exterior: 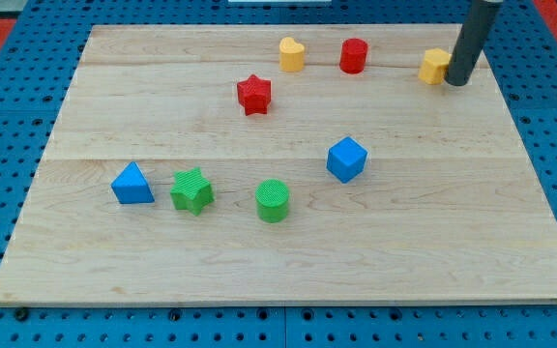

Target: Nudge the green circle left a bit

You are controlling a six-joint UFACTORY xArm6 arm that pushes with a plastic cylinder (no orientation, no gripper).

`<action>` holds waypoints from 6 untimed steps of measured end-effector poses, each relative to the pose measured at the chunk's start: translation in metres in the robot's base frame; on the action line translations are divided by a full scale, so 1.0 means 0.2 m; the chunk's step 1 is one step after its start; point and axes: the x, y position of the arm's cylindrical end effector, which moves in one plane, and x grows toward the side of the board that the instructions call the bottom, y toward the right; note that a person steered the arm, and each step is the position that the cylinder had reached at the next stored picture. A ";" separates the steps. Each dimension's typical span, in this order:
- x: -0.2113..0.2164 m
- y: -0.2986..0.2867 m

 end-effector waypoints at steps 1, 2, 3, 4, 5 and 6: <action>0.01 -0.05; 0.37 -0.08; 0.84 -0.22; 1.12 -0.72; 1.16 -1.29; 1.16 -1.37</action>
